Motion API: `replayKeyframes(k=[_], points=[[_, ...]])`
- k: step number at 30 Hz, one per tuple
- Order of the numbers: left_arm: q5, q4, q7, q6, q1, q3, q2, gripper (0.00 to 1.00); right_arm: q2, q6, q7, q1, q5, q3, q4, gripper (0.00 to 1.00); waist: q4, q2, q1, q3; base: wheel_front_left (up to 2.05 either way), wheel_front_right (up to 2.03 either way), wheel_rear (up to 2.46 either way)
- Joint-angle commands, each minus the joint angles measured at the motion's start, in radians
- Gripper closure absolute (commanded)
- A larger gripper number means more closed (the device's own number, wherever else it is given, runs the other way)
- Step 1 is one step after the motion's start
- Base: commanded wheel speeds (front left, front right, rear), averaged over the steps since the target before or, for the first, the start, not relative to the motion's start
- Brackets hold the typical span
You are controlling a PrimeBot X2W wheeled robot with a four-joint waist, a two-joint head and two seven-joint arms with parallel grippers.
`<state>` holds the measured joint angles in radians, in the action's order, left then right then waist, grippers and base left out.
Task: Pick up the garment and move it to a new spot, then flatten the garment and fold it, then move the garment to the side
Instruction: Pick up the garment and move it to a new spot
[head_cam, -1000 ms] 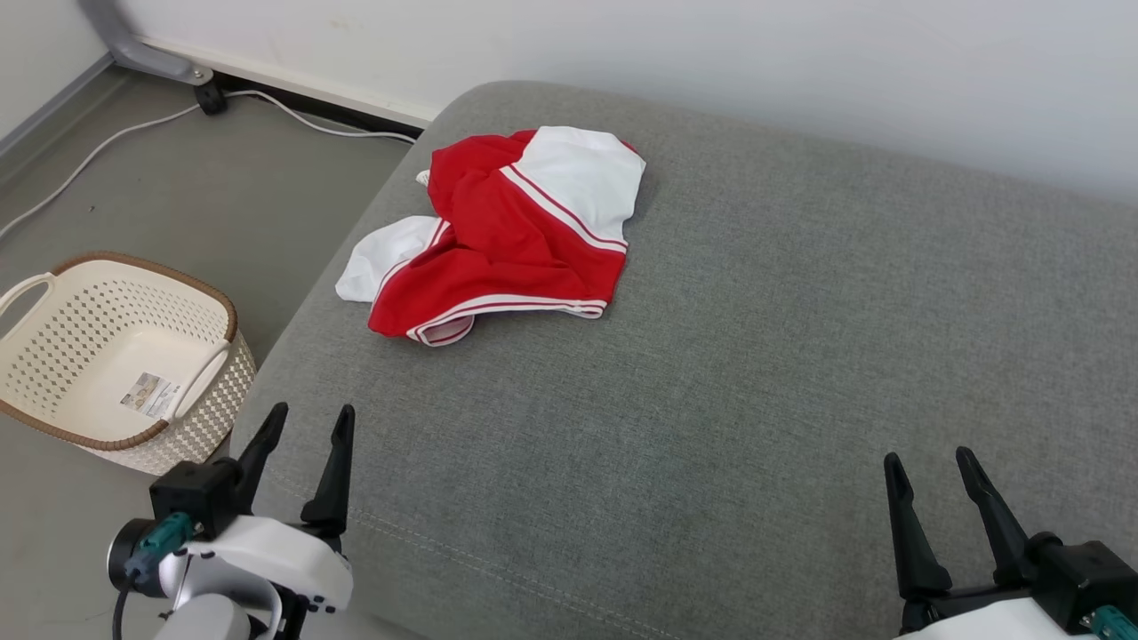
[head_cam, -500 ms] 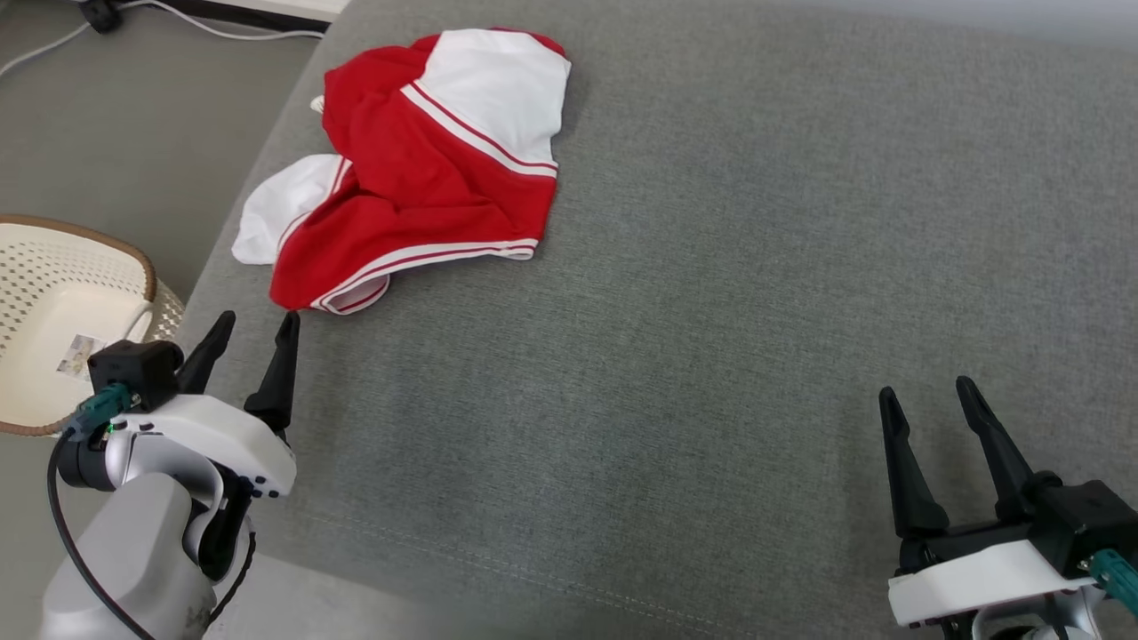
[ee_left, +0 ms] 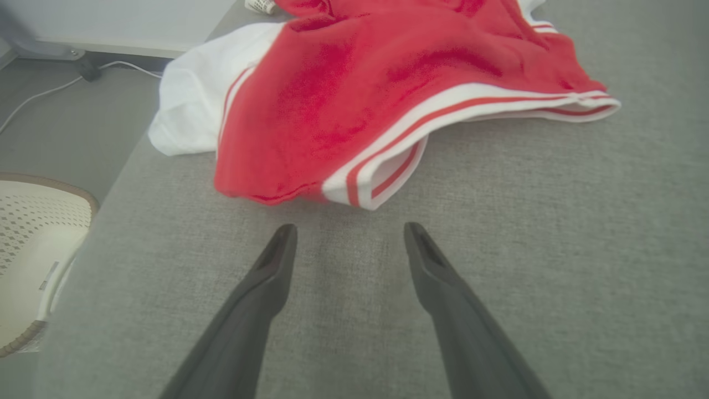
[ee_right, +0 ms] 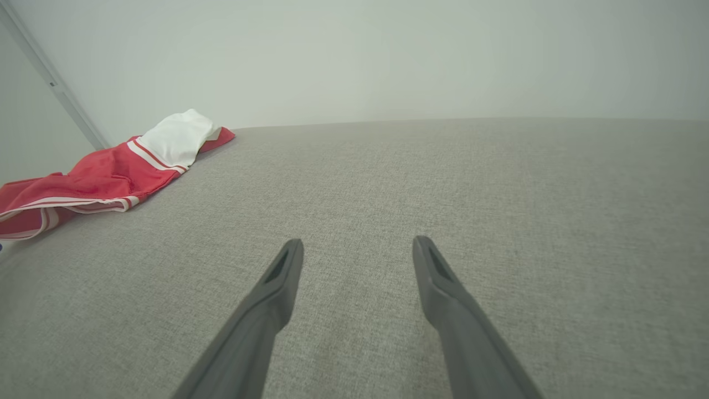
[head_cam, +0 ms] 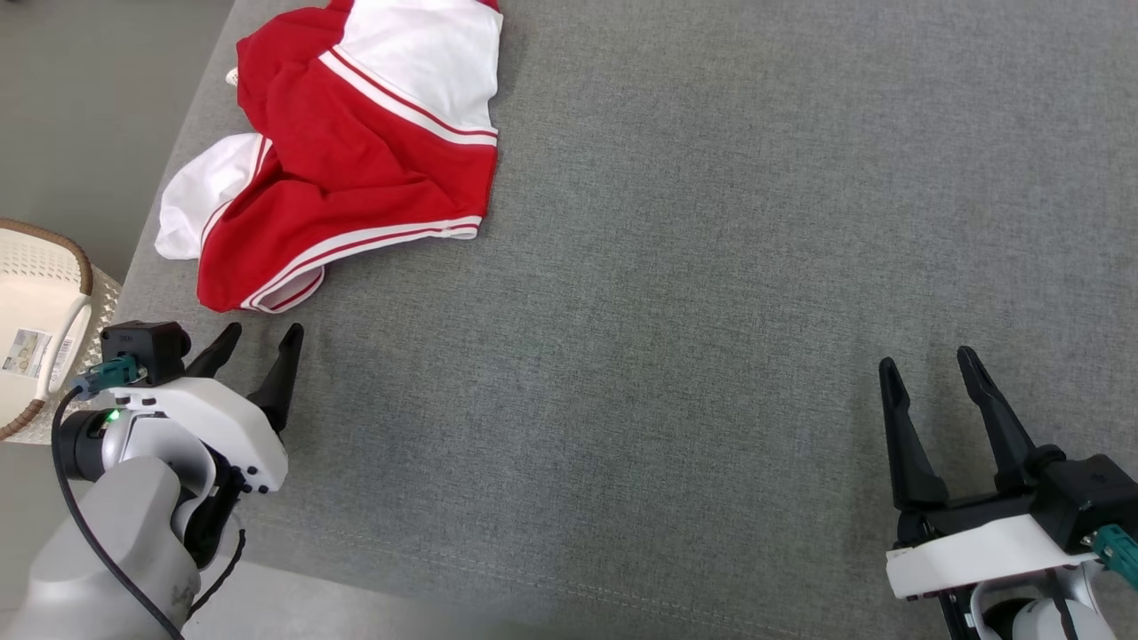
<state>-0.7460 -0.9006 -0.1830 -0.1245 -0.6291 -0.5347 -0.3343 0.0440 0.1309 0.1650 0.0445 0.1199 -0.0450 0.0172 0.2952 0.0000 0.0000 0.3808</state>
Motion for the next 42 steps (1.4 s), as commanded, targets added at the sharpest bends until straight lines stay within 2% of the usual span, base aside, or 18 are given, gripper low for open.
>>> replayKeyframes(k=[1,9,19,20,21,30,42], points=[[-0.021,0.018,0.008,-0.006,-0.037,0.016,-0.067,0.0,0.006,0.0,0.013,0.025,0.009,-0.031,0.019,0.0,-0.002,0.0,0.0,0.004,0.0,0.0,0.0],[-0.121,0.027,0.04,-0.006,-0.074,-0.065,-0.149,0.0,0.006,0.0,0.043,0.065,0.035,-0.047,-0.011,0.0,-0.037,0.0,0.0,0.047,0.0,0.0,0.0],[-0.21,-0.037,0.032,-0.006,-0.14,-0.107,-0.207,0.0,0.006,0.0,0.076,0.106,0.054,-0.056,-0.041,0.0,-0.097,0.0,0.0,0.09,0.0,0.0,0.0],[-0.215,-0.042,0.029,-0.006,-0.144,-0.112,-0.21,0.53,0.006,0.0,0.078,0.107,0.057,-0.056,-0.044,0.0,-0.101,0.0,0.0,0.092,0.0,0.0,0.0],[-0.22,-0.045,0.025,-0.006,-0.148,-0.117,-0.214,1.0,0.006,0.0,0.08,0.109,0.059,-0.056,-0.047,0.0,-0.103,0.0,0.0,0.093,0.0,0.0,0.0],[-0.241,-0.028,-0.012,-0.006,-0.152,-0.185,-0.231,1.0,0.006,0.0,0.092,0.107,0.07,-0.05,-0.068,0.0,-0.091,0.0,0.0,0.08,0.0,0.0,0.0],[-0.227,0.092,-0.069,-0.006,-0.07,-0.235,-0.251,1.0,0.006,0.0,0.096,0.081,0.093,-0.052,-0.089,0.0,-0.059,0.0,0.0,0.016,0.0,0.0,0.0]])
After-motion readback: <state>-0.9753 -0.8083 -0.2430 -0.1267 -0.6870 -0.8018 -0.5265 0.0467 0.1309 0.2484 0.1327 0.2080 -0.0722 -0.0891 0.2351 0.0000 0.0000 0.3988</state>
